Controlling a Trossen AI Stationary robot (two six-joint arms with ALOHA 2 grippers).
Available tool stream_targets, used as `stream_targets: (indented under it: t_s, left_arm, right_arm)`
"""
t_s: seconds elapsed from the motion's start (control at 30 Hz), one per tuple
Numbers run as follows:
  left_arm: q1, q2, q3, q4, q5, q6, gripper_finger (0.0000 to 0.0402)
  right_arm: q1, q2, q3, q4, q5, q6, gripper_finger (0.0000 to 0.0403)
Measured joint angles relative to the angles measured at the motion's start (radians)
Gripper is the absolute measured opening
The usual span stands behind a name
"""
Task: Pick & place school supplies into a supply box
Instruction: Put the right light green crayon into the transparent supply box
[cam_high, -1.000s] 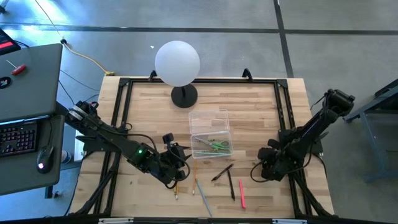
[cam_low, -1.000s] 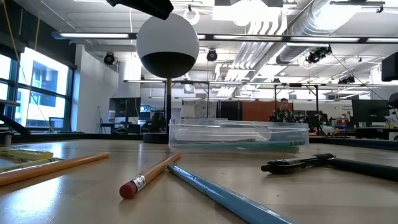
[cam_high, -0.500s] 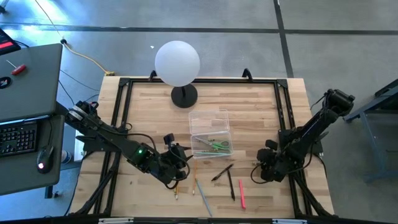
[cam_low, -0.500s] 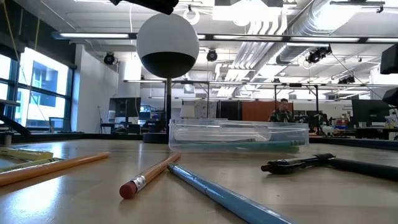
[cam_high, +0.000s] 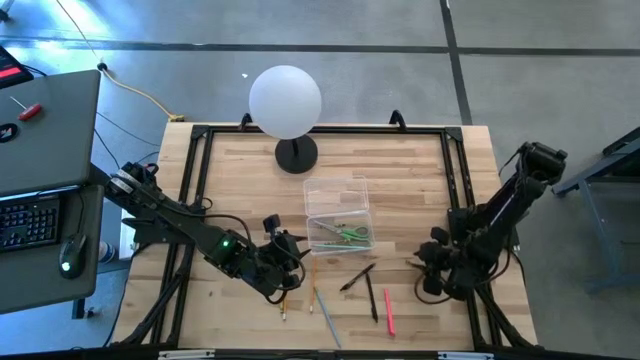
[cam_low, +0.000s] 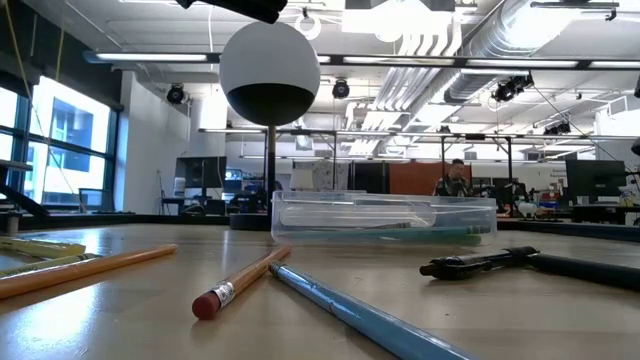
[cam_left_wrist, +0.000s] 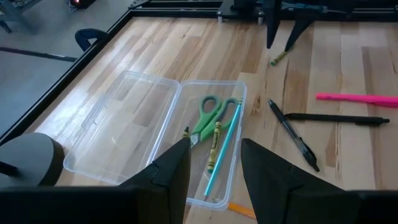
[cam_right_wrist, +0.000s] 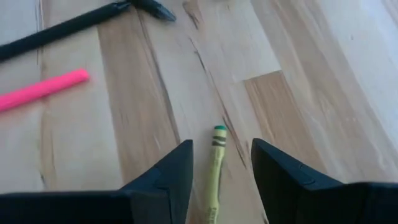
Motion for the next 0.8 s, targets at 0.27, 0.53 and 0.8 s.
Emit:
stream_targets:
  t_s: [0.27, 0.53, 0.8]
  left_arm:
    - [0.000, 0.000, 0.000, 0.000, 0.000, 0.000, 0.0172]
    - [0.000, 0.000, 0.000, 0.002, 0.000, -0.002, 0.0172]
    - [0.000, 0.000, 0.000, 0.003, 0.002, -0.005, 0.0172]
  right_arm:
    - [0.024, 0.150, 0.000, 0.062, 0.014, 0.026, 0.0142]
    - [0.102, 0.373, 0.003, 0.133, 0.210, 0.101, 0.0142]
    - [0.128, 0.449, 0.001, 0.201, 0.270, 0.098, 0.0128]
